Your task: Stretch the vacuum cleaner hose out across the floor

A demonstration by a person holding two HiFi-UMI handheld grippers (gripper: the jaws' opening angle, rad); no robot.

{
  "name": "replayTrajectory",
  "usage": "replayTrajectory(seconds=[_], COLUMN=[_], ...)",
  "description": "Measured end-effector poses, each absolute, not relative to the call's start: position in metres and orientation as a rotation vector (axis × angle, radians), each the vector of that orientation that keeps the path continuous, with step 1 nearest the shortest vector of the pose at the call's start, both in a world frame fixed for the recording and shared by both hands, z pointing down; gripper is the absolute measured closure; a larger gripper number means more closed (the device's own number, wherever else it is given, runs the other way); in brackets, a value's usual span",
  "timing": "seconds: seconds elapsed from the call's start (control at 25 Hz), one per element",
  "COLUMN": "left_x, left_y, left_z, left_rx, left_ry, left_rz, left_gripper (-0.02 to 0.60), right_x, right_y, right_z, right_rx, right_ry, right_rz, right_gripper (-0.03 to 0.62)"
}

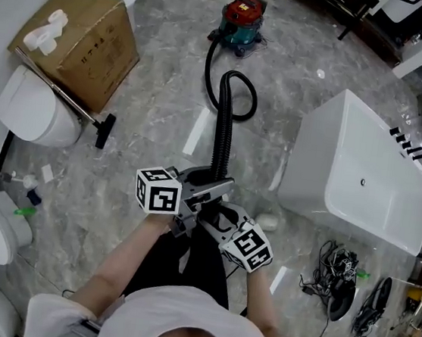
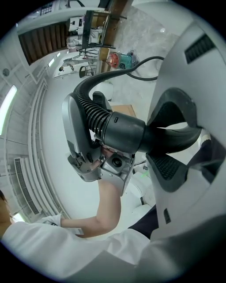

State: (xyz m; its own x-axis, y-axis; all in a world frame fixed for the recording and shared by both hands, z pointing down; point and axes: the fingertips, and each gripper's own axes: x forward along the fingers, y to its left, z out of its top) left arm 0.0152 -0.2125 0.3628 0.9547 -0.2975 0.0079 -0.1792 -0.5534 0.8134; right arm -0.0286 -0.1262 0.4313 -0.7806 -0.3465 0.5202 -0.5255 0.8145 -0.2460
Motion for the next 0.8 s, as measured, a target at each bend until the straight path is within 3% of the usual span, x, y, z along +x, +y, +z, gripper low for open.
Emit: replayTrajectory(seconds=[0.8], left_x=[0.032], left_y=[-0.069], left_z=[0.349], left_rx=[2.224], left_ry=[-0.171], left_rz=[-0.063], left_gripper=[0.385], right_x=[-0.026], right_y=[0.008], right_z=[0.421], right_rx=[0.789], right_ry=[-2.482], right_rz=[0.570], right_gripper=[0.408])
